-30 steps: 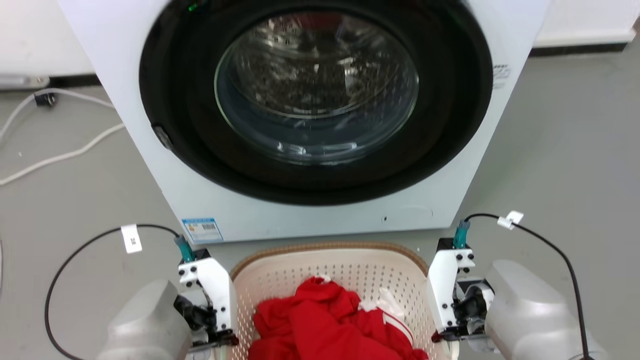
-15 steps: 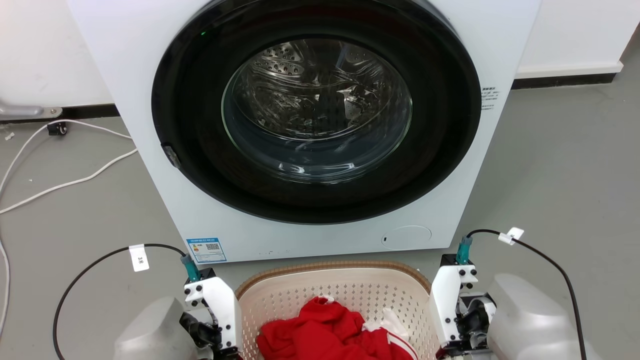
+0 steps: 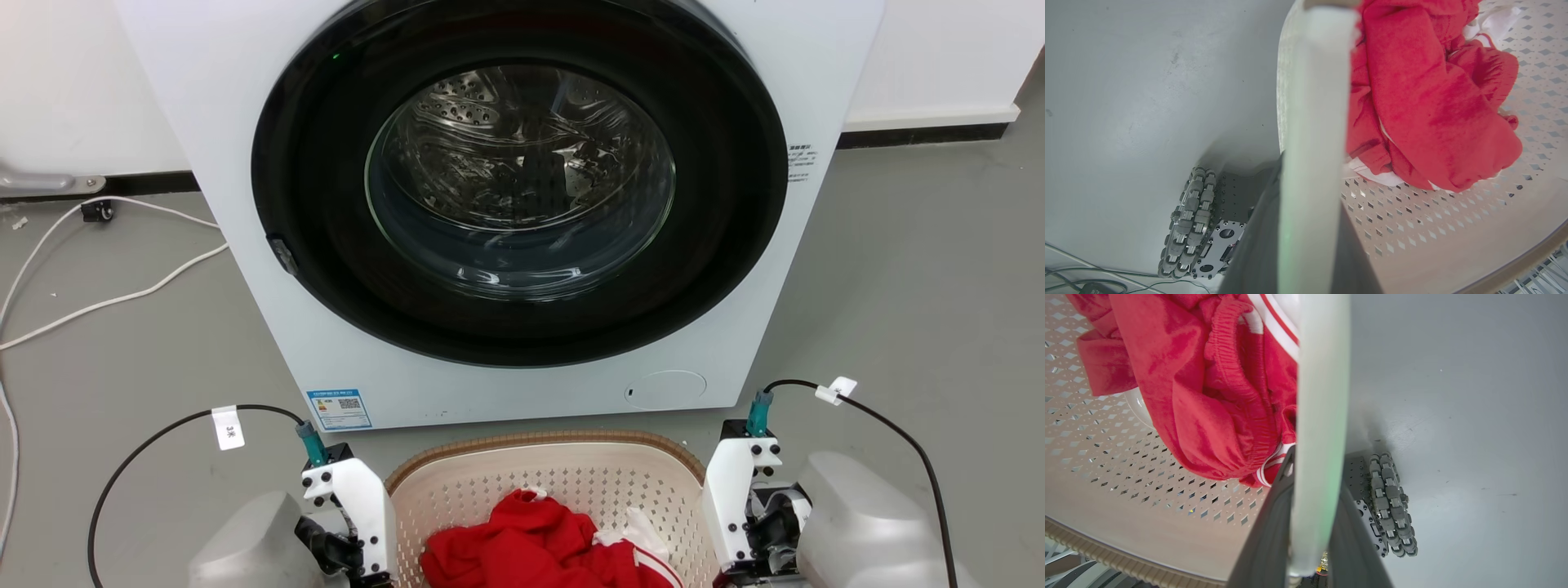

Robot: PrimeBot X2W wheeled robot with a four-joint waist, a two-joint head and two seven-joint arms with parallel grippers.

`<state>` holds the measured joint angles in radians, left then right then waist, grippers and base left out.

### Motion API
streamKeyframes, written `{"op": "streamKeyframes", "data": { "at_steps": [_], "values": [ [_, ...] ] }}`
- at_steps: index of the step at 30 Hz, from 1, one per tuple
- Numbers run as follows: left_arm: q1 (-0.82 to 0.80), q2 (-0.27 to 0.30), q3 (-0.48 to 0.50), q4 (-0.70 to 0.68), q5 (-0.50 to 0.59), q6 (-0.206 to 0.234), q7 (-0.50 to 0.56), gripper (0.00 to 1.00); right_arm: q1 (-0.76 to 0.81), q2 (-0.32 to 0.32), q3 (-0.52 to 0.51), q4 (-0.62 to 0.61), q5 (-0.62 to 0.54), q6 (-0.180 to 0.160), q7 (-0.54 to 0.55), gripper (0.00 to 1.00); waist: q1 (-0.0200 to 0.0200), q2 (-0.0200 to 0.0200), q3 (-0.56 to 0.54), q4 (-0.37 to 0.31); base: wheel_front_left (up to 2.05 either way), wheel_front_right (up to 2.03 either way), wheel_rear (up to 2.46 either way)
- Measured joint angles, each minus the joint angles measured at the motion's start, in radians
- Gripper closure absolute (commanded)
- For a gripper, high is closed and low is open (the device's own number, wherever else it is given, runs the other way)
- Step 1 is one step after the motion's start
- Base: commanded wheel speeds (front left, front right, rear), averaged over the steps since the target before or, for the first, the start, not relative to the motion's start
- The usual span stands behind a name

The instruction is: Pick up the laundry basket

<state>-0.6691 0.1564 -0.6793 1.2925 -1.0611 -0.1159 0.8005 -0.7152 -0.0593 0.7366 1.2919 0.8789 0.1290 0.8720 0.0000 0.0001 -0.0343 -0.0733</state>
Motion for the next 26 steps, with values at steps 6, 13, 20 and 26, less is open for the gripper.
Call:
{"op": "streamKeyframes", "data": {
  "at_steps": [6, 13, 20, 26],
  "values": [
    [0.0, 0.0, -0.001, 0.001, -0.001, -0.003, -0.005, 1.0, 0.0, 0.0, -0.006, 0.0, 0.0, 0.0, 0.0, 1.0, 0.0, 0.0, 0.003, 0.001, 0.0, 0.0, 0.0],
    [0.0, 0.0, -0.003, 0.001, -0.007, -0.003, -0.017, 1.0, 0.001, 0.0, -0.01, 0.0, -0.003, 0.0, 0.0, 1.0, 0.0, 0.0, 0.002, 0.001, 0.0, 0.0, 0.0],
    [0.003, 0.0, -0.005, 0.002, -0.009, -0.004, -0.021, 1.0, 0.003, -0.001, -0.011, 0.0, -0.002, 0.0, 0.0, 1.0, 0.0, 0.0, 0.0, 0.0, 0.0, 0.0, 0.0],
    [0.003, 0.0, -0.006, 0.002, -0.014, -0.004, -0.02, 1.0, 0.003, -0.001, -0.012, 0.0, -0.002, 0.0, 0.0, 1.0, 0.0, 0.0, -0.002, 0.001, 0.0, 0.0, 0.0]
  ]
}}
